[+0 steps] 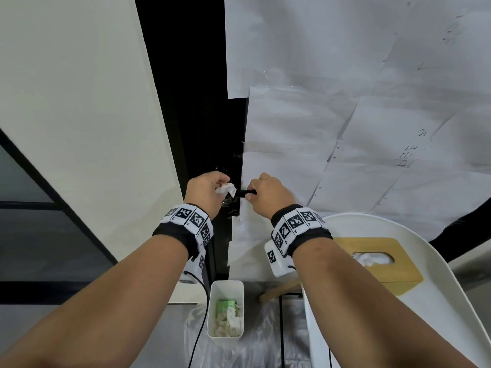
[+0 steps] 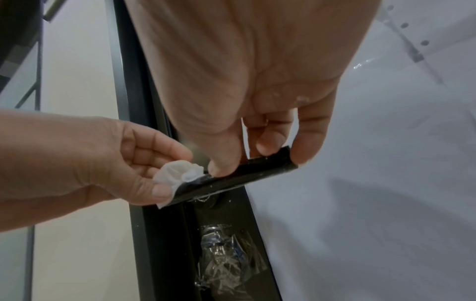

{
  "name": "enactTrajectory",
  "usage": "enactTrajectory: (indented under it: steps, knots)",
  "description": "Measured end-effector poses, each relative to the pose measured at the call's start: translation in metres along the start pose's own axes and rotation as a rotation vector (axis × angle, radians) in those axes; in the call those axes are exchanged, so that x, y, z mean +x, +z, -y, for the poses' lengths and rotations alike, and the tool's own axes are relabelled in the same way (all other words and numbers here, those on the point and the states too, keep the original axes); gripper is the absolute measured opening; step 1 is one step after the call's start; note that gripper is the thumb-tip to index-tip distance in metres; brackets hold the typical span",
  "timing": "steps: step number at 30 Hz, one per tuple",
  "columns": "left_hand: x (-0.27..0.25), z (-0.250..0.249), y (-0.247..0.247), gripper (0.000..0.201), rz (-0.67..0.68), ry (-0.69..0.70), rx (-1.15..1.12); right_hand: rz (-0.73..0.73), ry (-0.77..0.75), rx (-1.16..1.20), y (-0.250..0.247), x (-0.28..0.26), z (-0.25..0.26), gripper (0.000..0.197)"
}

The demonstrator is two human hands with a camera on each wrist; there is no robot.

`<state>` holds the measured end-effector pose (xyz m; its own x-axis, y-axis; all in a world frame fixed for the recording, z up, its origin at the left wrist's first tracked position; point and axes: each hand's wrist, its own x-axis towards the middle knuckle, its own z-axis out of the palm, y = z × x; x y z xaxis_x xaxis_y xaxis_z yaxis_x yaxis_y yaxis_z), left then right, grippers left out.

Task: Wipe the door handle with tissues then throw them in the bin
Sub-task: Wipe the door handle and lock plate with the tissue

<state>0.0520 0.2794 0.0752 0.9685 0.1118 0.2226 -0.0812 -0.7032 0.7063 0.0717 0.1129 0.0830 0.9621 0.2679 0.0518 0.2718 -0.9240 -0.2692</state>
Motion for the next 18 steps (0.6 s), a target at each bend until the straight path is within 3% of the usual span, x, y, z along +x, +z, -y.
enactTrajectory:
  steps: [5, 11, 15, 18]
  knots:
    - [0.001, 0.002, 0.003, 0.052, 0.072, 0.005, -0.092, -0.057, 0.034, 0.106, -0.001, 0.000, 0.011, 0.038]
    - [0.003, 0.007, 0.004, 0.048, 0.029, 0.027, -0.088, -0.123, 0.024, 0.151, 0.005, 0.004, 0.037, 0.020]
    - [0.005, 0.018, 0.003, 0.042, -0.009, 0.067, 0.041, -0.135, 0.018, 0.127, 0.005, 0.003, 0.041, 0.001]
    - [0.006, 0.023, 0.001, 0.039, 0.028, 0.017, 0.072, -0.105, 0.033, 0.117, -0.003, 0.002, 0.032, 0.008]
